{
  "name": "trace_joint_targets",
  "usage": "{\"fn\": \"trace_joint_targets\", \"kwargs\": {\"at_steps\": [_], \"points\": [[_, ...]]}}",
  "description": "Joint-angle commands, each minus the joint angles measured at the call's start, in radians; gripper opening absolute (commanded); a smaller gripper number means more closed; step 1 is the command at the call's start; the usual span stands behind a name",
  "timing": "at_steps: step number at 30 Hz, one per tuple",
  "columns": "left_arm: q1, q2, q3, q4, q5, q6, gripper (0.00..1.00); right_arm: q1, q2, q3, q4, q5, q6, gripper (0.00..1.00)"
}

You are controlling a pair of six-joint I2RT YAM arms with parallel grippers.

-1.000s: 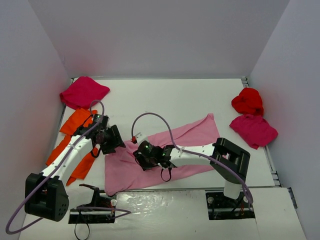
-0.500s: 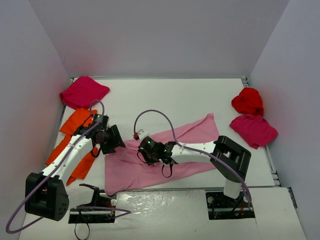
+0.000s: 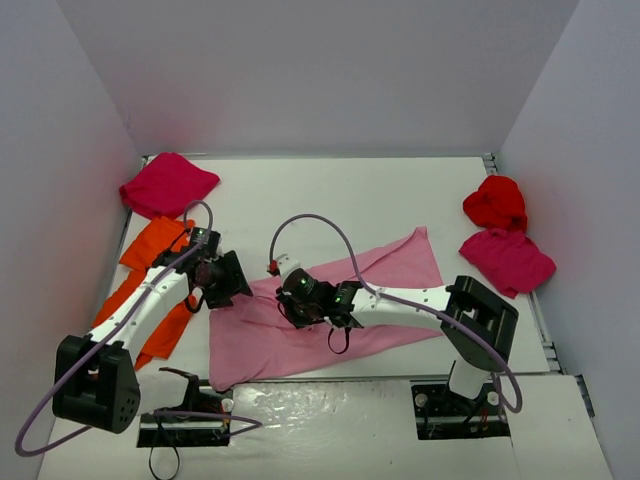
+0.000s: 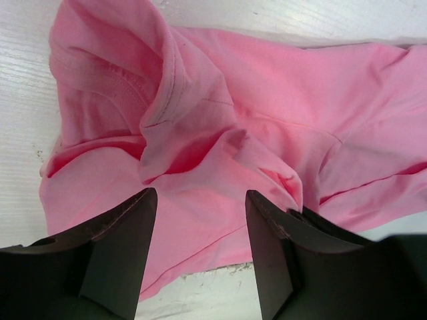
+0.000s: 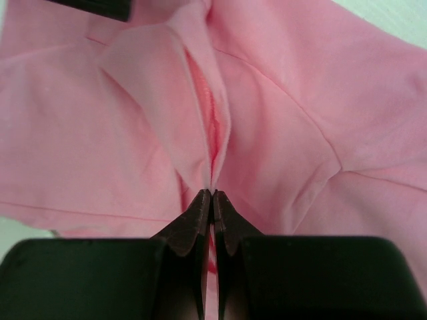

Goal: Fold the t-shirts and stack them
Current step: Fold the tshirt

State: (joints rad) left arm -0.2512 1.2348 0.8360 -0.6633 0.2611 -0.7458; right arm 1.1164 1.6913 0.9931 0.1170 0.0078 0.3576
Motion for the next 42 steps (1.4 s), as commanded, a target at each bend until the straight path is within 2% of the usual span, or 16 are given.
{"fn": "trace_joint_targets", "kwargs": {"at_steps": [1,18,19,21,23,28,33,42], "points": [[-0.022,0.027,0.043,0.050,-0.006,-0.023,0.52,0.037,-0.110,-0.004,0.014,-0.036,0.037,0.00],[-0.108,0.080,0.101,0.054,-0.045,-0.035,0.49,0.144,-0.154,-0.142,0.024,-0.034,0.118,0.00],[-0.110,0.079,0.105,0.052,-0.047,-0.033,0.49,0.154,-0.154,-0.143,0.027,-0.035,0.121,0.04],[-0.113,0.076,0.109,0.045,-0.051,-0.032,0.48,0.182,-0.155,-0.143,0.029,-0.021,0.134,0.24],[-0.117,0.071,0.110,0.041,-0.055,-0.030,0.48,0.201,-0.167,-0.146,0.036,-0.011,0.150,0.35],[-0.122,0.054,0.109,0.033,-0.069,-0.033,0.48,0.210,-0.230,-0.151,0.039,0.081,0.182,0.44],[-0.125,0.025,0.107,0.033,-0.071,-0.037,0.47,0.168,-0.231,-0.131,0.024,0.129,0.167,0.45],[-0.138,-0.110,0.075,0.008,-0.093,-0.062,0.46,0.026,-0.035,-0.053,0.067,0.029,0.057,0.41]]}}
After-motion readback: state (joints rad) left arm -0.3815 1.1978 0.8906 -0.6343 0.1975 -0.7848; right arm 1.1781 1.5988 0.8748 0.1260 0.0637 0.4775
